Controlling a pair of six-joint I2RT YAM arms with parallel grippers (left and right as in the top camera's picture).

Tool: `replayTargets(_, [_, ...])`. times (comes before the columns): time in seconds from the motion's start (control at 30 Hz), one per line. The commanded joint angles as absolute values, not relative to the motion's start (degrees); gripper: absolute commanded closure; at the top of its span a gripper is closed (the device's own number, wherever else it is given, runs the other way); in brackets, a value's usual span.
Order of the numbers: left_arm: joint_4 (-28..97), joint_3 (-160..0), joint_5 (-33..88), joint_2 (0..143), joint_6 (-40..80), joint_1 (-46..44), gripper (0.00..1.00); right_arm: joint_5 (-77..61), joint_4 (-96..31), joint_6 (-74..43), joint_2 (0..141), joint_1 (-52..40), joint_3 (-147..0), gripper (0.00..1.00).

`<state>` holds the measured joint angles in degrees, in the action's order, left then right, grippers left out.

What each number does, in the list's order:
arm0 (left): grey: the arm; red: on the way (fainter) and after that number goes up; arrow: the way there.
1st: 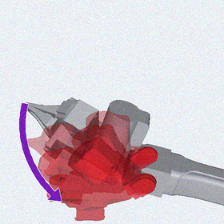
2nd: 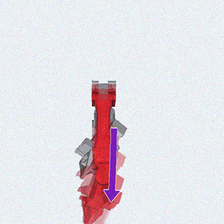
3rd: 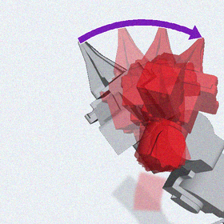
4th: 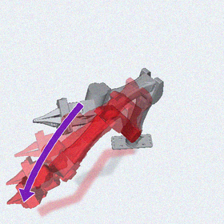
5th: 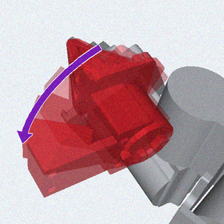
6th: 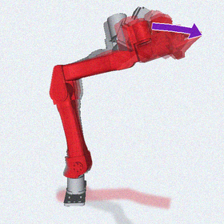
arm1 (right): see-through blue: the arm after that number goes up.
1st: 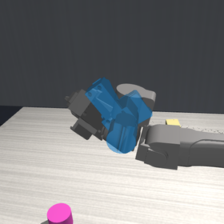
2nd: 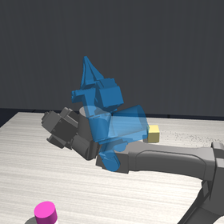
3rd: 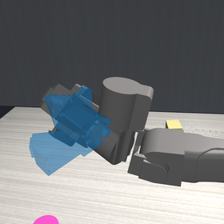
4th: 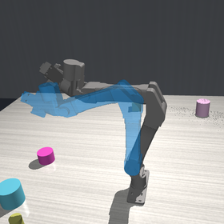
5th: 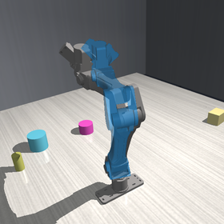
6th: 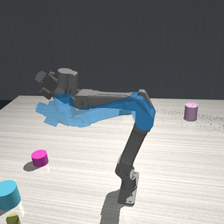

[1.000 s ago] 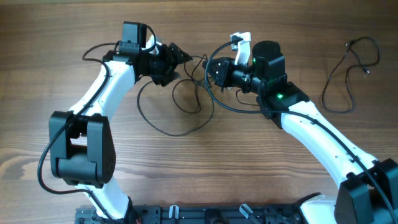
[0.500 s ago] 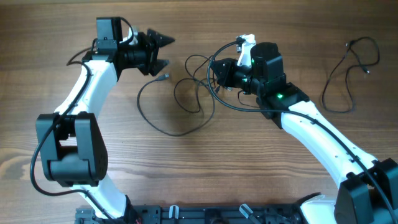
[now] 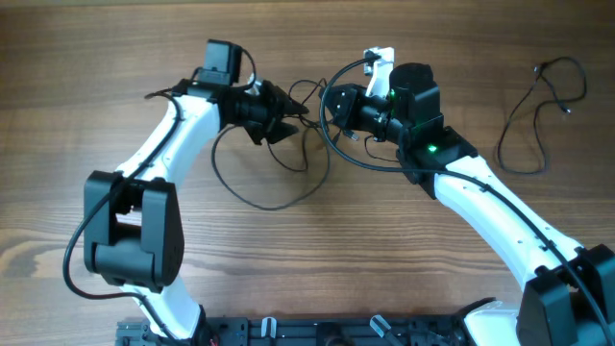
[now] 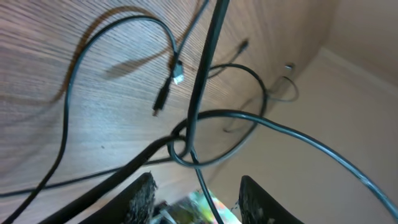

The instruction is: Untangle cables

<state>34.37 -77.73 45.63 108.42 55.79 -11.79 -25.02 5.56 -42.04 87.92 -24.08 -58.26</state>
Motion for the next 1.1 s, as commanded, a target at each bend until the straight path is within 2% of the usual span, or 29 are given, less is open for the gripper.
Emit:
replayTargets(0.0, [34.4,-77.7,35.8,108.4,54.4,-13.5,0.50,-26.9,5.9,-42.0,88.7,-23.9,-58.8,0.96])
replayTargets(0.07, [35.1,-77.7,31.4,108.4,54.4,-13.9,0.51,-26.9,5.9,-42.0,88.7,-23.9,-58.8,0.96])
replayTargets(0.2, [38.0,-77.7,21.9,108.4,54.4,-14.0,0.81,-27.1,5.9,-42.0,88.7,-23.9,-58.8,0.96])
replayTargets(0.3, [39.1,-77.7,14.4,108.4,54.4,-14.0,0.96,-27.1,5.9,-42.0,88.7,-23.9,-58.8,0.96])
replayTargets(0.67, [41.0,-77.7,4.3,108.4,54.4,-14.0,0.96,-27.1,4.0,-38.7,88.7,-23.9,-58.8,0.96])
replayTargets(0.77, [41.0,-77.7,3.5,108.4,54.3,-14.0,0.87,-29.4,3.4,-39.1,88.7,-23.9,-58.8,0.96])
replayTargets(0.9, [41.0,-77.7,-0.7,108.5,54.4,-14.0,0.86,-31.7,3.3,-38.4,88.7,-23.9,-58.8,0.96])
replayTargets(1.07, [41.0,-77.7,-3.7,108.6,54.4,-14.0,0.84,-27.2,0.1,-29.4,88.7,-23.9,-58.8,0.95])
